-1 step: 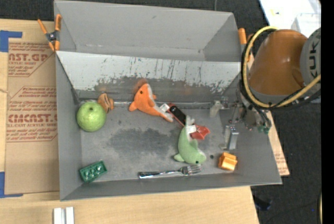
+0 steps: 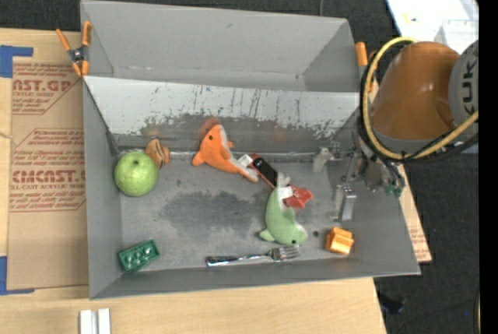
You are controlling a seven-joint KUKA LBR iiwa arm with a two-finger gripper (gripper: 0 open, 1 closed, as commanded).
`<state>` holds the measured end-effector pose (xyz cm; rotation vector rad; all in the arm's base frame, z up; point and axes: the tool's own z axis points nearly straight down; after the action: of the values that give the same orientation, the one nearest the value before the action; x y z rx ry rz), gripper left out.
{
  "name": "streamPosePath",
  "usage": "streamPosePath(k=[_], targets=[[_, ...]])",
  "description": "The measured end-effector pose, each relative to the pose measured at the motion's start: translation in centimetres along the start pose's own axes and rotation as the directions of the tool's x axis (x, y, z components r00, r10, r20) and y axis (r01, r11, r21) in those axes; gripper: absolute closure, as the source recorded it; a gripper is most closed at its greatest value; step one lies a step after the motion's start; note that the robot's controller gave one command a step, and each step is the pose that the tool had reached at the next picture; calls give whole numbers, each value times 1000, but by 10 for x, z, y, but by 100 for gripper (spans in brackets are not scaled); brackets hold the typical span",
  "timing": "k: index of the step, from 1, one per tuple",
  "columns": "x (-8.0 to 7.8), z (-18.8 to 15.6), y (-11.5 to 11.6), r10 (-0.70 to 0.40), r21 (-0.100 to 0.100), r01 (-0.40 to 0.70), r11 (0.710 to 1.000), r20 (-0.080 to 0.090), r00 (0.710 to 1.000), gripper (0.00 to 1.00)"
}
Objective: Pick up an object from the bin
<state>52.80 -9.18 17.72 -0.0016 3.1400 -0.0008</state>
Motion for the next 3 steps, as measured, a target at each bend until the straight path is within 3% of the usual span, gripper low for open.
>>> streamPosePath(k=[1, 2, 3], targets=[[9, 75, 30, -320, 1, 320, 948, 3, 948, 0], [20, 77, 53, -360, 0, 360, 933, 4, 933, 0], [44, 78, 71, -543, -4, 543, 840, -4, 840, 0]])
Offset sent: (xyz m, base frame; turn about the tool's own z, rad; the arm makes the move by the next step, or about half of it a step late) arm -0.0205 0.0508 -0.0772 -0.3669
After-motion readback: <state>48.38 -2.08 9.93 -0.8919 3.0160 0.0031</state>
